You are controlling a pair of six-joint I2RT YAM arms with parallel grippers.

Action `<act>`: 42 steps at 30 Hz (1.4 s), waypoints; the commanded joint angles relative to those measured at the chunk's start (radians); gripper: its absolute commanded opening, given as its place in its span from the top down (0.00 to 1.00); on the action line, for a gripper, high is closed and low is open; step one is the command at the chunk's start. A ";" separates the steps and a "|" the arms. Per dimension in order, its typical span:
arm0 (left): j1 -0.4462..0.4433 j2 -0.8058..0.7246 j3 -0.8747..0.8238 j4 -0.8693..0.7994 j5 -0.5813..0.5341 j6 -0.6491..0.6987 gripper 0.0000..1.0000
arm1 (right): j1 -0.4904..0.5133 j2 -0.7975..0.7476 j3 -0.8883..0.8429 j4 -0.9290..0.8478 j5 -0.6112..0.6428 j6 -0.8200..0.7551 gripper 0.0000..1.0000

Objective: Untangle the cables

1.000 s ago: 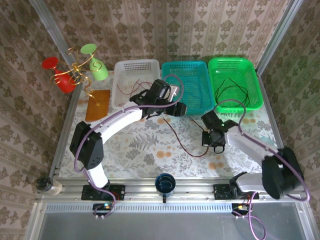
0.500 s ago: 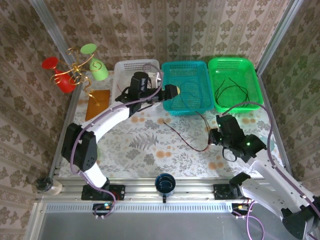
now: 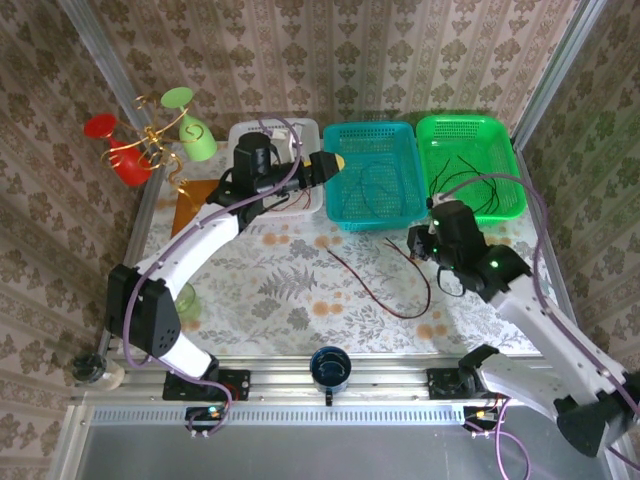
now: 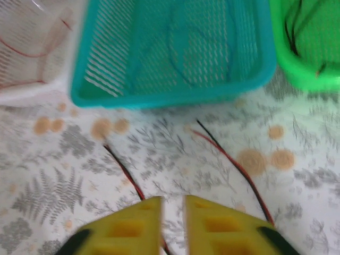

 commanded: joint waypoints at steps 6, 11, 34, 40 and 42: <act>-0.006 -0.040 -0.032 -0.064 -0.028 0.050 0.25 | -0.172 0.283 -0.113 -0.087 -0.055 0.070 0.56; -0.022 -0.044 -0.032 -0.088 -0.041 0.067 0.25 | -0.182 0.483 -0.084 -0.098 -0.074 0.002 0.56; -0.049 -0.065 -0.031 -0.121 -0.070 0.085 0.25 | -0.170 0.606 -0.127 -0.080 -0.049 0.001 0.79; -0.072 -0.070 -0.019 -0.141 -0.075 0.106 0.25 | -0.110 0.548 -0.134 -0.119 -0.044 -0.003 1.00; -0.079 -0.070 -0.017 -0.148 -0.081 0.114 0.25 | -0.090 0.500 -0.149 -0.130 -0.042 0.015 1.00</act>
